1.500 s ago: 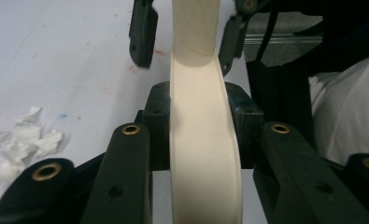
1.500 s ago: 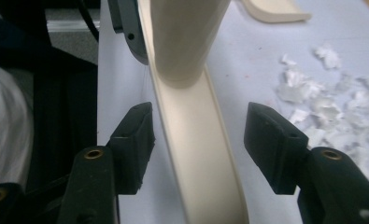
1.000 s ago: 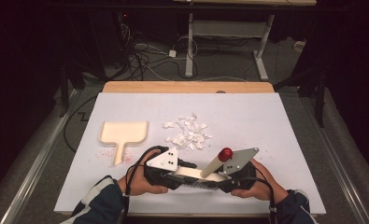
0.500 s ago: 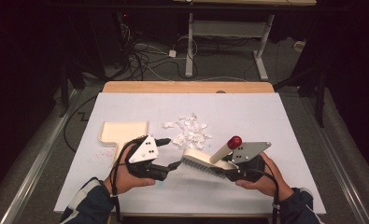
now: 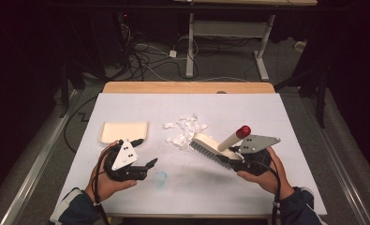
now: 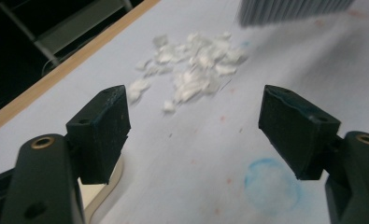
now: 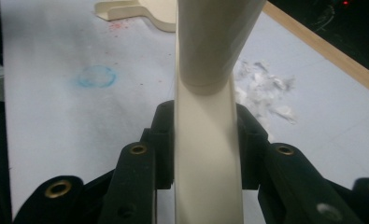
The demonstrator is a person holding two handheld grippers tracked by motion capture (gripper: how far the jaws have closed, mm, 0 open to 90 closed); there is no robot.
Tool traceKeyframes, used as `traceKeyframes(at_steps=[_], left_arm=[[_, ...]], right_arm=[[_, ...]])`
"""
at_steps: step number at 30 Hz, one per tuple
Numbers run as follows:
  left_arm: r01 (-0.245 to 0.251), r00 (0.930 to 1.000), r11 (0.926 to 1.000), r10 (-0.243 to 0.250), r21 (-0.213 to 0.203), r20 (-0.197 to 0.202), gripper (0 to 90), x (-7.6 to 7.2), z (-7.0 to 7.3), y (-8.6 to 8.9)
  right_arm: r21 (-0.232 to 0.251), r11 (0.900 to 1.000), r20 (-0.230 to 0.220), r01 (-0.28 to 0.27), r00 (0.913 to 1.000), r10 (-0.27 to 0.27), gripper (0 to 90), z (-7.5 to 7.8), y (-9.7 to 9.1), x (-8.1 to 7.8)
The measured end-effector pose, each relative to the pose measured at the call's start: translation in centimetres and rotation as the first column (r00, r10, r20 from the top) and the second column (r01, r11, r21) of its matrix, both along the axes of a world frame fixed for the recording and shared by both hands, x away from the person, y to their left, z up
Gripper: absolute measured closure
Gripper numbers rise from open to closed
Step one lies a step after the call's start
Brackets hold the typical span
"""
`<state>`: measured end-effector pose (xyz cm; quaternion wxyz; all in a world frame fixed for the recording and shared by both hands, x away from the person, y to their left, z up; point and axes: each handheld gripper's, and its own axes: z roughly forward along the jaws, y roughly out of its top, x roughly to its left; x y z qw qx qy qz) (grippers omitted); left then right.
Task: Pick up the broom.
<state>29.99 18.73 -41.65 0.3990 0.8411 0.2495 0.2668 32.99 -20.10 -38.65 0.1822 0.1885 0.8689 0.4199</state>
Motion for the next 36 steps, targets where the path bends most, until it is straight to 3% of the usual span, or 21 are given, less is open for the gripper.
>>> traceKeyframes(at_steps=[8, 15, 19, 22, 24, 25, 26, 27, 28, 29, 32, 33, 34, 36], left_arm=[[-0.082, 0.9959, 0.9966, 0.082, 0.007, -0.038, 22.0, -0.6, -1.4, 2.1], [-0.15, 0.9865, 0.9884, 0.151, 0.026, -0.063, 19.8, -1.1, -2.7, 3.5], [-0.193, 0.9762, 0.9803, 0.196, 0.043, -0.093, 19.8, -1.3, -3.2, 4.0], [-0.198, 0.9746, 0.979, 0.202, 0.047, -0.097, 19.8, -1.2, -3.4, 4.0], [-0.213, 0.9677, 0.9753, 0.219, 0.057, -0.125, 19.8, -0.8, -3.8, 4.0], [-0.213, 0.9677, 0.9753, 0.219, 0.057, -0.125, 19.8, -0.8, -3.8, 4.0], [-0.226, 0.9622, 0.9718, 0.234, 0.067, -0.14, 19.8, -0.6, -4.0, 4.0], [-0.258, 0.9475, 0.9631, 0.268, 0.075, -0.175, 19.8, -0.2, -4.3, 4.1], [-0.272, 0.9406, 0.9603, 0.279, 0.063, -0.194, 19.8, -0.1, -4.3, 4.2], [-0.272, 0.9406, 0.9603, 0.279, 0.063, -0.194, 19.8, -0.1, -4.3, 4.2], [-0.314, 0.9205, 0.9486, 0.314, 0.039, -0.232, 19.9, 0.1, -4.3, 4.7], [-0.336, 0.9082, 0.9416, 0.331, 0.026, -0.256, 19.9, 0.2, -4.3, 5.0], [-0.336, 0.9082, 0.9416, 0.331, 0.026, -0.256, 19.9, 0.2, -4.3, 5.0], [-0.361, 0.8953, 0.9322, 0.355, 0.027, -0.27, 20.0, 0.5, -4.4, 5.2]], right_arm=[[0.006, 0.9981, 0.014, 0.061, 0.998, -0.061, 67.9, 0.0, -1.1, 0.4], [0.028, 0.9919, 0.024, 0.124, 0.9919, -0.125, 67.8, 0.2, -3.0, 0.8], [0.033, 0.9872, 0.024, 0.156, 0.9873, -0.157, 67.9, 0.1, -3.8, 0.9], [0.039, 0.9847, 0.027, 0.17, 0.9849, -0.171, 67.8, 0.2, -4.0, 0.9], [0.04, 0.9815, 0.034, 0.187, 0.9815, -0.188, 67.8, 0.2, -4.3, 1.1], [0.036, 0.9803, 0.039, 0.194, 0.9799, -0.196, 67.8, 0.2, -4.3, 1.1], [0.035, 0.9794, 0.042, 0.199, 0.9789, -0.2, 67.8, 0.2, -4.3, 1.1], [0.033, 0.9784, 0.045, 0.204, 0.9776, -0.206, 67.8, 0.2, -4.4, 1.1], [0.031, 0.9776, 0.049, 0.208, 0.9766, -0.21, 67.8, 0.2, -4.4, 1.1], [0.029, 0.9762, 0.048, 0.215, 0.9752, -0.216, 67.8, 0.3, -4.5, 1.1], [0.028, 0.974, 0.058, 0.225, 0.9723, -0.226, 67.8, 0.3, -4.6, 1.2], [0.031, 0.97, 0.059, 0.241, 0.9684, -0.243, 67.9, 0.3, -4.7, 1.2], [0.033, 0.9686, 0.06, 0.246, 0.9669, -0.248, 67.8, 0.3, -4.8, 1.2], [0.036, 0.9644, 0.065, 0.262, 0.9624, -0.264, 67.8, 0.3, -4.9, 1.2]])
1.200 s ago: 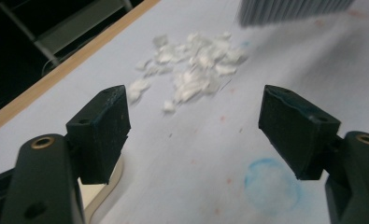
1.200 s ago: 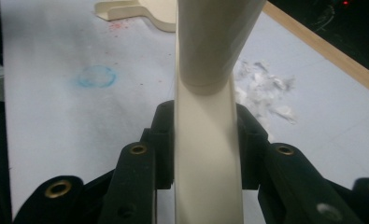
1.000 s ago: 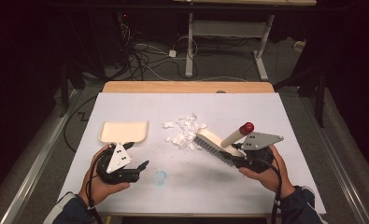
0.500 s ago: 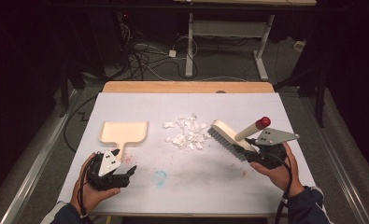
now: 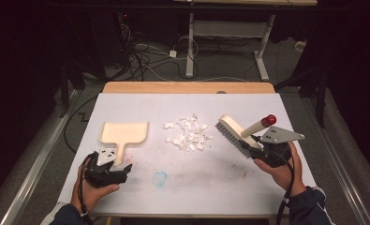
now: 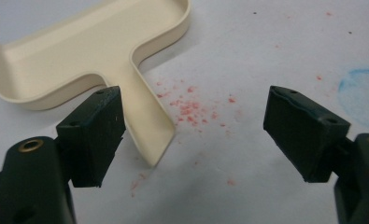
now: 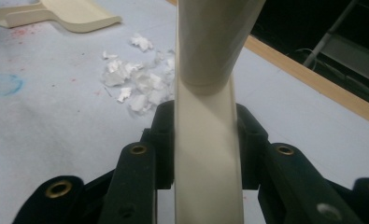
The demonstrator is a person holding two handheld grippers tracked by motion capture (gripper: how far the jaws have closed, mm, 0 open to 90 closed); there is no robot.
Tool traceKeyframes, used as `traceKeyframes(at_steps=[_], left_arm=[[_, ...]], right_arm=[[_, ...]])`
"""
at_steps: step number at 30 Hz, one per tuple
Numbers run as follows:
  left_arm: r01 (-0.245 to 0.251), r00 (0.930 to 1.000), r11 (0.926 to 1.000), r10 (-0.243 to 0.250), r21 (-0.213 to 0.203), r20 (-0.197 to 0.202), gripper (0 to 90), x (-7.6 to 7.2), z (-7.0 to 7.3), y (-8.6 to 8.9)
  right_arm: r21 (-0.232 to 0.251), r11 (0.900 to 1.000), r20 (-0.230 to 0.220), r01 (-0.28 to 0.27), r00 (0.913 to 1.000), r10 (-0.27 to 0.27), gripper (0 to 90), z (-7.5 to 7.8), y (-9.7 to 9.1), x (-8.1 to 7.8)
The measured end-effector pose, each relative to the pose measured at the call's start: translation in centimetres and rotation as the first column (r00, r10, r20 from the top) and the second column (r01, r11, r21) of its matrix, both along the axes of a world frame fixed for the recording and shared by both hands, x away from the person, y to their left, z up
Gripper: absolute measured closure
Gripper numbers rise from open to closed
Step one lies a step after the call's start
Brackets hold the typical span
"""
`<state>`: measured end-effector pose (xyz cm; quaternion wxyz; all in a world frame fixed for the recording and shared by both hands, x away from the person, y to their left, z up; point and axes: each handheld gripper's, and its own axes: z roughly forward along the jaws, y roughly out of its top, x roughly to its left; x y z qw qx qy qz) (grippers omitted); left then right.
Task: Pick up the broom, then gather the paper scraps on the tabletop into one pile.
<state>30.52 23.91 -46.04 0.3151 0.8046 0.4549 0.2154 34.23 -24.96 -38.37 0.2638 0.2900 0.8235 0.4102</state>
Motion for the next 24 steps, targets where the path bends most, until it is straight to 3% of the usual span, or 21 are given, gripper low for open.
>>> traceKeyframes(at_steps=[3, 5, 9, 17, 19, 24], left_arm=[[-0.02, 0.9996, 0.9998, 0.02, 0.009, -0.018, 20.1, 0.4, -0.1, 0.0], [-0.04, 0.9987, 0.9992, 0.04, -0.007, -0.032, 20.1, 1.0, -0.2, -0.1], [-0.044, 0.9985, 0.999, 0.044, -0.002, -0.032, 20.4, 1.3, -0.3, -0.1], [-0.002, 1.0, 0.9998, 0.003, 0.022, -0.008, 20.5, 1.1, -0.3, -0.7], [0.008, 0.9999, 0.9991, -0.009, 0.042, 0.012, 20.2, 1.1, -0.1, -0.9], [0.049, 0.9979, 0.9977, -0.051, 0.047, 0.041, 19.9, 0.5, 0.0, -1.4]], right_arm=[[0.0, 1.0, -0.001, 0.009, 1.0, -0.009, 67.8, -0.1, -0.1, 0.1], [-0.008, 0.9999, -0.007, 0.011, 0.9999, -0.011, 67.9, -0.3, -0.2, 0.1], [-0.011, 0.9996, -0.01, 0.026, 0.9996, -0.026, 67.8, -0.5, -0.4, 0.3], [-0.025, 0.9991, -0.01, 0.033, 0.9994, -0.034, 67.9, -0.7, -0.1, 0.3], [-0.04, 0.9984, -0.008, 0.041, 0.9991, -0.041, 67.9, -0.8, -0.1, 0.4], [-0.053, 0.9973, -0.015, 0.051, 0.9985, -0.052, 67.9, -1.1, 0.1, 1.0]])
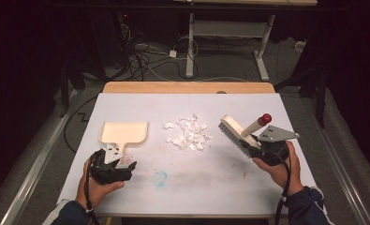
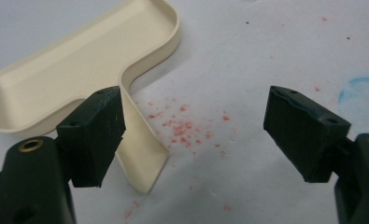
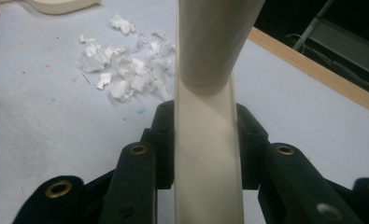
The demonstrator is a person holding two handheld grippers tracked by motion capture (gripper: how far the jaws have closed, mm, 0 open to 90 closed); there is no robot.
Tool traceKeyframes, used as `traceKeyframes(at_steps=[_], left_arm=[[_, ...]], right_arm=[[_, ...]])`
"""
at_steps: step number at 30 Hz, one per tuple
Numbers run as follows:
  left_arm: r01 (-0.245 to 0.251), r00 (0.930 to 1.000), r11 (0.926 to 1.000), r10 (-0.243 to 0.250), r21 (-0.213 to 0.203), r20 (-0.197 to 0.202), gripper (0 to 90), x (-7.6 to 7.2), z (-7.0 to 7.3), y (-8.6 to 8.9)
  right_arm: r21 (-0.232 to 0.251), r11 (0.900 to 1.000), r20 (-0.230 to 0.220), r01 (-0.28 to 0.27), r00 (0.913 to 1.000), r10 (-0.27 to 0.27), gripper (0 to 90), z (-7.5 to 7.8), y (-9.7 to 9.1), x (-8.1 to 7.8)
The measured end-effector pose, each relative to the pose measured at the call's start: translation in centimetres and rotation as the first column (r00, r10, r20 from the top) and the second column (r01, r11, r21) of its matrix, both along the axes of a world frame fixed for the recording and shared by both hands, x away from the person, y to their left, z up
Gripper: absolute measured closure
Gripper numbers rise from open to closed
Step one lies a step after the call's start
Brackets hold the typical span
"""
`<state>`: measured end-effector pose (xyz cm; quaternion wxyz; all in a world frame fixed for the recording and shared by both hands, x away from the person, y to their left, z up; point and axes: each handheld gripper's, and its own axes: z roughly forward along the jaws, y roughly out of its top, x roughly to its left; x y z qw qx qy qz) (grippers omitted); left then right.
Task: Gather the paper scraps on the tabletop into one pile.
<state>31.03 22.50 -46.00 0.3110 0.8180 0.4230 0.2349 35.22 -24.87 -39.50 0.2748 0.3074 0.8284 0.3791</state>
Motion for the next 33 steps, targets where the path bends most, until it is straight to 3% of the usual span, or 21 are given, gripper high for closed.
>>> traceKeyframes(at_steps=[7, 8, 11, 13, 17, 20, 21, 23, 25, 28, 30, 33], left_arm=[[0.029, 0.9995, 0.9996, -0.029, -0.002, 0.015, 18.8, -0.1, 0.0, -0.1], [0.018, 0.9995, 0.9996, -0.019, 0.023, 0.026, 18.6, -0.1, 0.1, -0.1], [0.027, 0.9992, 0.9996, -0.027, 0.006, 0.031, 18.5, -0.1, 0.2, 0.0], [0.036, 0.9978, 0.9993, -0.036, 0.009, 0.056, 18.5, -0.3, 0.3, -0.1], [0.061, 0.9948, 0.9981, -0.061, 0.004, 0.081, 18.5, -0.6, 0.5, -0.1], [0.064, 0.9945, 0.9979, -0.065, 0.013, 0.083, 18.5, -0.6, 0.4, -0.1], [0.07, 0.9942, 0.9975, -0.07, 0.008, 0.082, 18.5, -0.6, 0.4, -0.1], [0.077, 0.9941, 0.9969, -0.078, 0.013, 0.076, 18.5, -0.5, 0.3, -0.2], [0.083, 0.9937, 0.9965, -0.084, 0.015, 0.074, 18.5, -0.5, 0.3, -0.3], [0.092, 0.9922, 0.9956, -0.093, 0.019, 0.083, 17.1, -0.7, 0.4, -0.4], [0.094, 0.9916, 0.9955, -0.095, 0.015, 0.088, 17.2, -0.9, 0.4, -0.4], [0.1, 0.9915, 0.9948, -0.101, 0.018, 0.081, 17.2, -1.0, 0.3, -0.4]], right_arm=[[-0.043, 0.9989, -0.002, 0.018, 0.9998, -0.018, 67.9, -0.5, 0.8, 1.9], [-0.076, 0.9968, 0.01, 0.025, 0.9996, -0.025, 67.9, -0.5, 1.3, 3.0], [-0.109, 0.9934, 0.024, 0.036, 0.9992, -0.033, 67.9, -0.6, 2.1, 5.3], [-0.126, 0.9916, 0.014, 0.03, 0.9995, -0.028, 67.9, -0.7, 2.7, 7.1], [-0.209, 0.9773, 0.025, 0.032, 0.9993, -0.027, 67.9, -0.9, 4.5, 10.3], [-0.21, 0.9773, 0.024, 0.025, 0.9995, -0.021, 67.9, -0.9, 5.4, 11.7], [-0.217, 0.976, 0.014, 0.02, 0.9997, -0.017, 67.9, -1.1, 6.3, 13.0], [-0.242, 0.9701, 0.017, 0.018, 0.9997, -0.014, 67.9, -1.4, 7.3, 14.1], [-0.277, 0.9609, 0.024, 0.013, 0.9997, -0.007, 67.9, -1.8, 8.4, 15.0], [-0.297, 0.9548, 0.027, -0.001, 0.9996, 0.009, 67.9, -2.1, 9.5, 15.8], [-0.332, 0.9431, 0.032, -0.01, 0.9993, 0.021, 67.9, -2.9, 10.9, 16.6], [-0.327, 0.9445, 0.04, -0.027, 0.9983, 0.042, 68.0, -3.6, 12.1, 16.7]])
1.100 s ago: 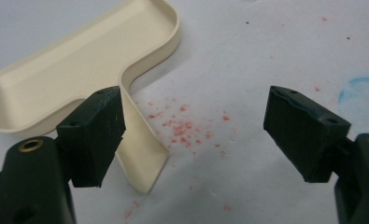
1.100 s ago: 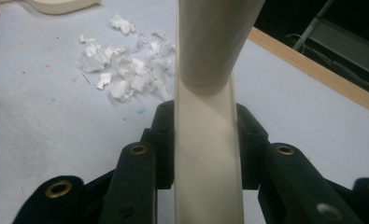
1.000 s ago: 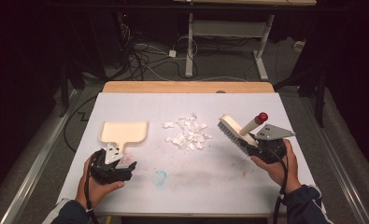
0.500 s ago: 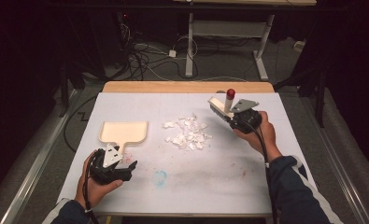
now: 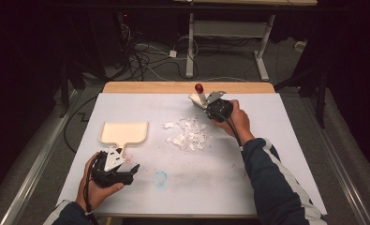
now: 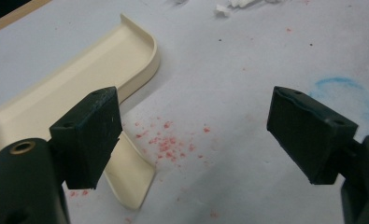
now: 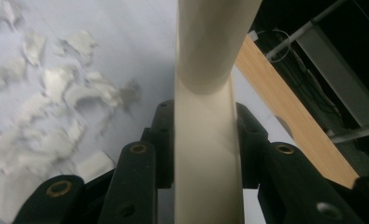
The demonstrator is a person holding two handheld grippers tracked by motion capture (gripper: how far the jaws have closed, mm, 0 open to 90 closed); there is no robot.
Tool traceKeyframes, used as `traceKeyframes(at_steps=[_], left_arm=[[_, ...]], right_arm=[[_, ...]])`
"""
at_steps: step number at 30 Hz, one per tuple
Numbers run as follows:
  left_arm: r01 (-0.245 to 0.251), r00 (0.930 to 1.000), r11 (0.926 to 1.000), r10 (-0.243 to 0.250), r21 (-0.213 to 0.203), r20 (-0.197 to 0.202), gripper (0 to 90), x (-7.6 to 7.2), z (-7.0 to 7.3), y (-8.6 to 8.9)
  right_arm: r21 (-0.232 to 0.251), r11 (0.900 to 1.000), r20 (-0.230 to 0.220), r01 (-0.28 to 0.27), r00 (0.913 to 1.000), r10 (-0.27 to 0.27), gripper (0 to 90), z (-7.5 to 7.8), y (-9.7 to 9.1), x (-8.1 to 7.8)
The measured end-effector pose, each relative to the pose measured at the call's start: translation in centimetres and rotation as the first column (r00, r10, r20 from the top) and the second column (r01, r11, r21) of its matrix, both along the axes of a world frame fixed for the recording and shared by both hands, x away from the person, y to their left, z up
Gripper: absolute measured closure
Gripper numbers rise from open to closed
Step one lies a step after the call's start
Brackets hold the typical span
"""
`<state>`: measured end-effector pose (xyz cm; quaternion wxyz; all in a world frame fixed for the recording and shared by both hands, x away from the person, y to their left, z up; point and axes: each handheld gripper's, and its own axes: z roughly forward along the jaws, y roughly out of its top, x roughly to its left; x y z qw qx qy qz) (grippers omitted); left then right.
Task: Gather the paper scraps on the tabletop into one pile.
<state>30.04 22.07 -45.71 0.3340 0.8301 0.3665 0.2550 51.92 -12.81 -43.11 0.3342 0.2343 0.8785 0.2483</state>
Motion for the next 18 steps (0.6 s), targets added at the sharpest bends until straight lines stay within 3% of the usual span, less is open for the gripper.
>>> traceKeyframes(at_steps=[3, 5, 7, 9, 12, 18], left_arm=[[0.01, 0.9999, 0.9999, -0.01, 0.003, 0.001, 17.2, -0.1, 0.0, -0.1], [0.019, 0.9998, 0.9997, -0.019, -0.016, 0.007, 17.2, -0.3, 0.0, -0.2], [0.027, 0.9996, 0.9994, -0.027, -0.02, 0.009, 17.2, -0.4, 0.0, -0.3], [0.027, 0.9996, 0.9995, -0.027, -0.019, 0.01, 17.2, -0.5, 0.0, -0.4], [0.029, 0.9996, 0.9994, -0.029, -0.018, 0.006, 17.2, -0.6, 0.1, -0.4], [0.038, 0.9993, 0.9991, -0.038, -0.017, -0.006, 17.2, -0.4, -0.1, -0.6]], right_arm=[[-0.028, 0.9991, 0.008, -0.031, 0.9995, 0.031, 68.0, -0.7, 1.2, -0.5], [-0.037, 0.9971, 0.009, -0.066, 0.9977, 0.067, 67.9, -1.0, 1.6, -1.0], [-0.05, 0.9938, 0.036, -0.099, 0.9942, 0.101, 67.9, -1.2, 1.9, -1.7], [-0.02, 0.9874, 0.019, -0.157, 0.9873, 0.158, 67.9, -1.2, 2.0, -2.2], [-0.009, 0.9798, 0.006, -0.2, 0.9798, 0.2, 67.9, -1.3, 2.5, -2.7], [-0.006, 0.9518, -0.006, -0.307, 0.9518, 0.307, 67.7, -1.7, 2.3, -4.4]])
